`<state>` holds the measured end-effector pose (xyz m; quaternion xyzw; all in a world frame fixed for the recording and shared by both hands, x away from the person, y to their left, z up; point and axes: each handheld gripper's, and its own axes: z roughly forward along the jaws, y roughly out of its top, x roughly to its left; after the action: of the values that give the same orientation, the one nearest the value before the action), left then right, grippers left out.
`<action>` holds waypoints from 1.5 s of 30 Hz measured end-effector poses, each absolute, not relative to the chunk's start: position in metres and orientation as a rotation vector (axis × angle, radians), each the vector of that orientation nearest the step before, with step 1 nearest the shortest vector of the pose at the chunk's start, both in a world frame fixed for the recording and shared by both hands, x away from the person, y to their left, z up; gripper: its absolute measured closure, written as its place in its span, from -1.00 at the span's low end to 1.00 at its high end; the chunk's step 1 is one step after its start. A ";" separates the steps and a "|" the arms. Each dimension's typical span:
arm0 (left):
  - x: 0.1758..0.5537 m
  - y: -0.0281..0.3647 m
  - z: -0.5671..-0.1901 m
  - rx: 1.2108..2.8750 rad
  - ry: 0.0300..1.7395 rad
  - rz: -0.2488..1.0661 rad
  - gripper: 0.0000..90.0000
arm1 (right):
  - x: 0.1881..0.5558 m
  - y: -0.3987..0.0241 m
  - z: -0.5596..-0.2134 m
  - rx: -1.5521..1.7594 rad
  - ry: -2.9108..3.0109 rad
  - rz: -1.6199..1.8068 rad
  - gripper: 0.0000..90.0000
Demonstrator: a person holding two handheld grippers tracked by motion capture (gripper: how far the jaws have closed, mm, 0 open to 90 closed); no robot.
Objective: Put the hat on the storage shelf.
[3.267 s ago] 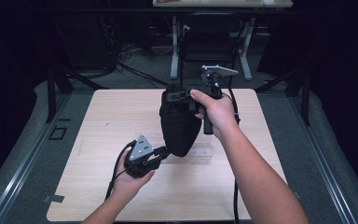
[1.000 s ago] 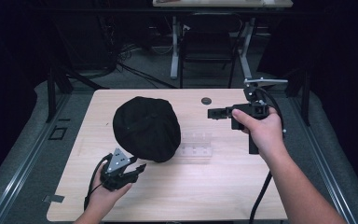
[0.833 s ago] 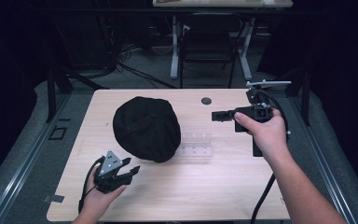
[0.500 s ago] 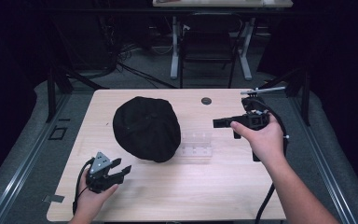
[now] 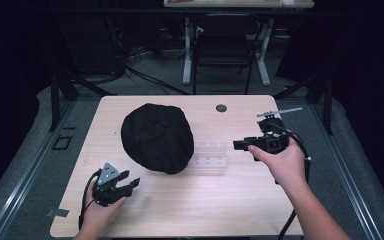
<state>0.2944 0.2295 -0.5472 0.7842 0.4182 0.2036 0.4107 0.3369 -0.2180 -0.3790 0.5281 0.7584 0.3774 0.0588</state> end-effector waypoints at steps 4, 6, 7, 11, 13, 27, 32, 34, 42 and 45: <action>0.295 0.228 -0.549 1.983 1.046 0.510 0.07 | 0.329 -0.219 -0.390 1.556 2.285 1.052 0.12; 0.295 0.227 -0.549 1.987 1.044 0.507 0.07 | 0.325 -0.220 -0.396 1.555 2.292 1.023 0.12; 0.295 0.227 -0.549 1.988 1.044 0.507 0.07 | 0.323 -0.220 -0.400 1.540 2.278 1.017 0.12; 0.295 0.226 -0.549 2.002 1.044 0.506 0.06 | 0.315 -0.223 -0.415 1.516 2.255 0.984 0.12; 0.295 0.226 -0.550 1.999 1.043 0.504 0.06 | 0.312 -0.225 -0.422 1.527 2.250 0.986 0.12; 0.296 0.227 -0.553 1.984 1.057 0.496 0.03 | 0.284 -0.243 -0.491 1.559 2.167 1.030 0.12; 0.297 0.227 -0.554 1.984 1.064 0.490 0.03 | 0.279 -0.254 -0.514 1.596 2.156 1.028 0.10; 0.297 0.228 -0.554 1.979 1.068 0.489 0.03 | 0.278 -0.258 -0.521 1.591 2.152 1.014 0.10; 0.298 0.230 -0.555 1.963 1.079 0.485 0.04 | 0.274 -0.272 -0.551 1.611 2.141 1.028 0.10; 0.299 0.230 -0.556 1.961 1.080 0.476 0.04 | 0.276 -0.276 -0.556 1.615 2.107 1.022 0.09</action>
<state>0.2986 0.2302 -0.5558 0.7800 0.4295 0.1895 0.4139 0.2759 -0.2762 -0.5557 0.5616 0.7325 0.3554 0.1478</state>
